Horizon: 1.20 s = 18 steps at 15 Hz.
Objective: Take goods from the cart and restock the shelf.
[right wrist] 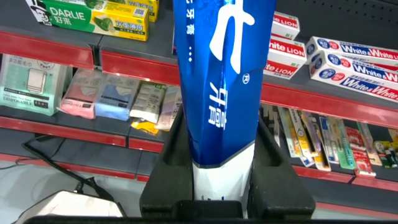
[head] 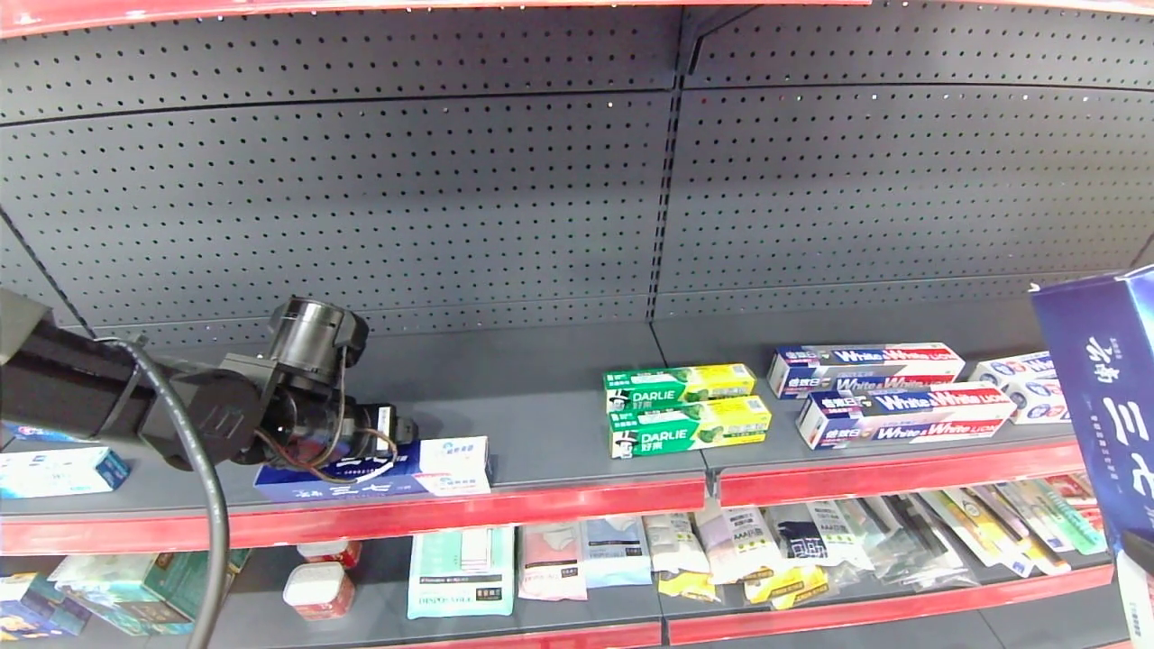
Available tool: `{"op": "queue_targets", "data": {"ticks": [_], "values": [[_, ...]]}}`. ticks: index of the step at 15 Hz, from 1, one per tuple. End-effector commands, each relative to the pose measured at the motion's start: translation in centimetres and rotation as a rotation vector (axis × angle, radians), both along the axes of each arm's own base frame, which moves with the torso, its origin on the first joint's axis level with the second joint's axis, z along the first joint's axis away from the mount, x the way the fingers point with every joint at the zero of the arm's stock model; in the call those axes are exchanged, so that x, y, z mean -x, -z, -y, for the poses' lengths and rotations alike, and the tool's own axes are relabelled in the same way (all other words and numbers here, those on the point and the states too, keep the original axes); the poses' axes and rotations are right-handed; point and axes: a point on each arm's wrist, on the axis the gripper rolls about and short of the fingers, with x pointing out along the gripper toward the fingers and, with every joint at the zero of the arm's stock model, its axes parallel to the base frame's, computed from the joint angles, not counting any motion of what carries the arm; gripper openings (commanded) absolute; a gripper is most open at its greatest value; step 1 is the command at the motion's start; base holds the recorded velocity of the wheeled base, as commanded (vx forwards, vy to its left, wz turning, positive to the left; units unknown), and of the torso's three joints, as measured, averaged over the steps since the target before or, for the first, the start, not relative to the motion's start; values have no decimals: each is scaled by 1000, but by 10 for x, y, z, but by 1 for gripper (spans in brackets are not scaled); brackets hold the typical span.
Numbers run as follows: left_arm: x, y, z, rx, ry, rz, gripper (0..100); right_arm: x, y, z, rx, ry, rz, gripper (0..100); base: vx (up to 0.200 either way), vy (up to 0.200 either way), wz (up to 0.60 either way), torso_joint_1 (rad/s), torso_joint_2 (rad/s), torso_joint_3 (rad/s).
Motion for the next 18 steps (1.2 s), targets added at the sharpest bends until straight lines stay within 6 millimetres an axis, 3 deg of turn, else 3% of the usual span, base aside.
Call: {"op": "queue_targets", "data": {"ticks": [1, 5, 7, 10, 13, 14, 17, 18], "values": [[0, -1, -1, 0, -4, 5, 100, 0, 0, 0, 1, -1, 3, 0, 0, 0, 0, 0, 0, 0], [-5, -7, 0, 8, -5, 41, 100, 2, 0, 0, -1, 0, 6, 0, 0, 0, 0, 0, 0, 0], [-4, -24, 0, 25, -6, 110, 100, 1, 1, 0, -1, 0, 0, 0, 0, 0, 0, 0, 0, 0], [13, -45, -3, 43, -5, 167, 100, -1, 3, 0, -2, -2, -15, 0, 0, 0, 0, 0, 0, 0], [50, -67, -13, 66, -8, 229, 100, -2, 5, 0, -3, -11, -29, 0, 0, 0, 0, 0, 0, 0], [73, -72, -19, 71, 0, 251, 100, -3, 5, 0, -2, -13, -34, 0, 0, 0, 0, 0, 0, 0], [124, -78, -33, 46, 4, 309, 100, -4, 5, 0, -3, -19, -38, 0, 0, 0, 0, 0, 0, 0], [132, -79, -35, 40, 3, 320, 100, -5, 5, 0, -5, -22, -40, 0, 0, 0, 0, 0, 0, 0]]}}
